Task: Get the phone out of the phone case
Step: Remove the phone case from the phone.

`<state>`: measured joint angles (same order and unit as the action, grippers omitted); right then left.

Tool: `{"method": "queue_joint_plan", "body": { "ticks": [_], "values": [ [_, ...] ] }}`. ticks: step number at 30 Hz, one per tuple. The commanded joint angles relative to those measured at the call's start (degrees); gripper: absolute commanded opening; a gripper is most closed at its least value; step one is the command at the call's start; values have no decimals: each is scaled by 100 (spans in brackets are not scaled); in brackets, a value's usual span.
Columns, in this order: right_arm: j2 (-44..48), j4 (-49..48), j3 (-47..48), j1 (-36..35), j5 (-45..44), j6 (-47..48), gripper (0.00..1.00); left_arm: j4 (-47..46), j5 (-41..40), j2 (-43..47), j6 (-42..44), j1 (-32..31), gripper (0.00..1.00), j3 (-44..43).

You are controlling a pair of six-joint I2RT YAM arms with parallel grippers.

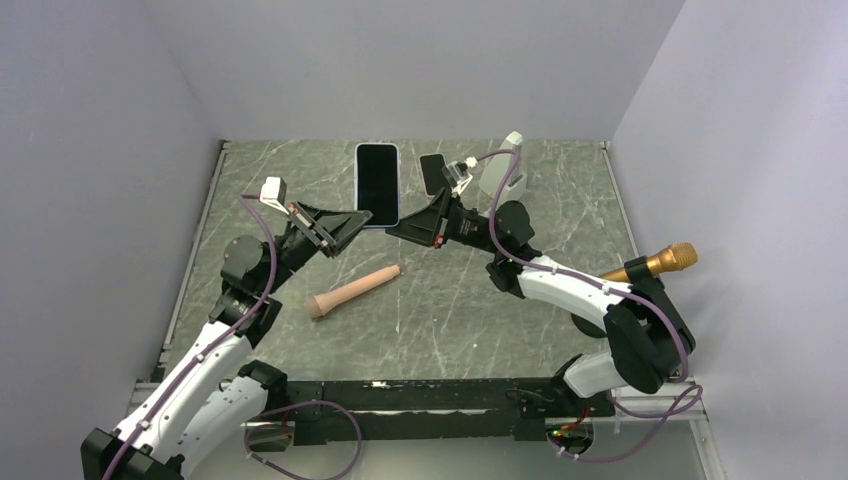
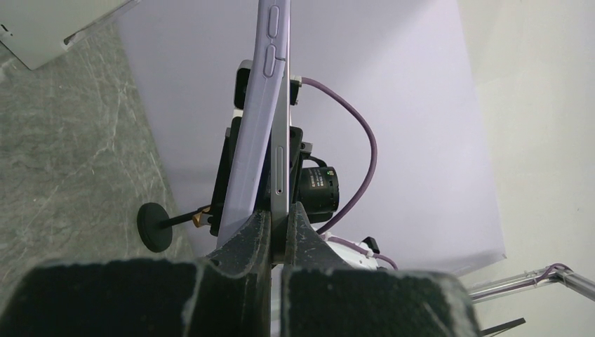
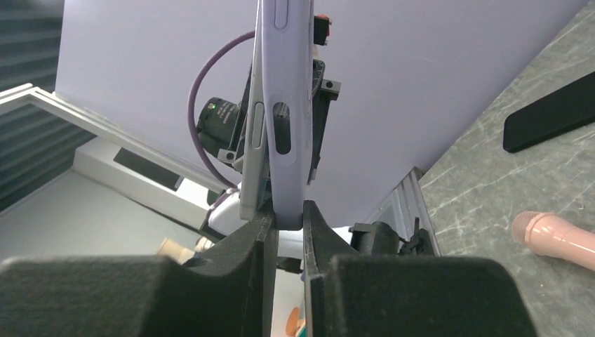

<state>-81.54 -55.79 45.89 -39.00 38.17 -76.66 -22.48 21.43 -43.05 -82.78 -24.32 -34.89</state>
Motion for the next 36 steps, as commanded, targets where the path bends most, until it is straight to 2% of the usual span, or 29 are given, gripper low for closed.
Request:
{"method": "queue_joint_plan", "body": {
  "ticks": [1,10,27,36],
  "values": [
    [25,-457,62,-32,-798,46,0,-503,292,178,-69,-64,0,28],
    [-82,221,582,-36,-1110,132,0,-386,283,317,-74,-59,0,132],
    [-299,98,815,-89,-1399,-36,0,-92,325,356,30,-66,0,121],
    [-285,-116,711,-112,-1531,-58,0,265,349,185,299,-379,0,-94]
  ]
}}
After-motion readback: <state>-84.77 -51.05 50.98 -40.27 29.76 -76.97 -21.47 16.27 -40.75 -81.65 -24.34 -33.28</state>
